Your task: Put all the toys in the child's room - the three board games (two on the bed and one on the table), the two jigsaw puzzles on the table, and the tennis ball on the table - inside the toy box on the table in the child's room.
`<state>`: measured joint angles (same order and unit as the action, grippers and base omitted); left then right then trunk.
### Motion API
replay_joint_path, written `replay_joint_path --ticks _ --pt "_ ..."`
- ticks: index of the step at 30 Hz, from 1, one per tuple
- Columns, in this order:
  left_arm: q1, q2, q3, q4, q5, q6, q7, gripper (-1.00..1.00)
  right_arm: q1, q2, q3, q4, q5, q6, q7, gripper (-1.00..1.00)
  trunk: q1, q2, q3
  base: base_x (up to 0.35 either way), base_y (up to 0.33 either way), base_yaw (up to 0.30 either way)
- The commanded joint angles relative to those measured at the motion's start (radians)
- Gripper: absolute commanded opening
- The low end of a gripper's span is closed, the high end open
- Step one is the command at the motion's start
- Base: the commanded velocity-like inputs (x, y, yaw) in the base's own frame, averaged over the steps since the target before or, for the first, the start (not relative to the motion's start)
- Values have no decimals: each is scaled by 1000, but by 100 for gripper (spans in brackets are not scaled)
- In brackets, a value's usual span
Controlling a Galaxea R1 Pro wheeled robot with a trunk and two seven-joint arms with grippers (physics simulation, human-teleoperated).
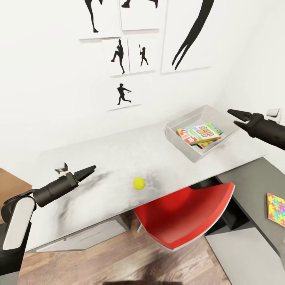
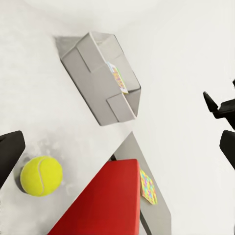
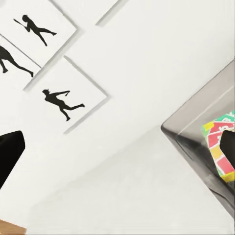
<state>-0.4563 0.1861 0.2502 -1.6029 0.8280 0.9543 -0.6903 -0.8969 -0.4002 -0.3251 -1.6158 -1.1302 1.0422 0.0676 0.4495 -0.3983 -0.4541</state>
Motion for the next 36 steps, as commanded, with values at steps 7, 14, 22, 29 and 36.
replay_joint_path --ticks 7,14,22,29,36 --pt "-1 0 4 0 4 4 -3 100 41 -19 105 -1 9 5 91 100 1 -2 1 -8 0 107" --pt "0 1 13 1 40 3 -1 100 53 -25 271 -1 18 5 111 100 1 -2 5 -2 0 229" --pt "0 1 28 1 59 5 2 100 57 -25 393 0 27 5 105 100 1 -2 9 -1 0 261" --pt "0 2 33 2 63 7 4 100 57 -25 457 0 37 5 49 100 1 -2 13 0 0 271" --pt "-1 2 35 4 62 10 5 100 58 -24 489 1 41 5 23 100 1 -2 16 0 0 274"
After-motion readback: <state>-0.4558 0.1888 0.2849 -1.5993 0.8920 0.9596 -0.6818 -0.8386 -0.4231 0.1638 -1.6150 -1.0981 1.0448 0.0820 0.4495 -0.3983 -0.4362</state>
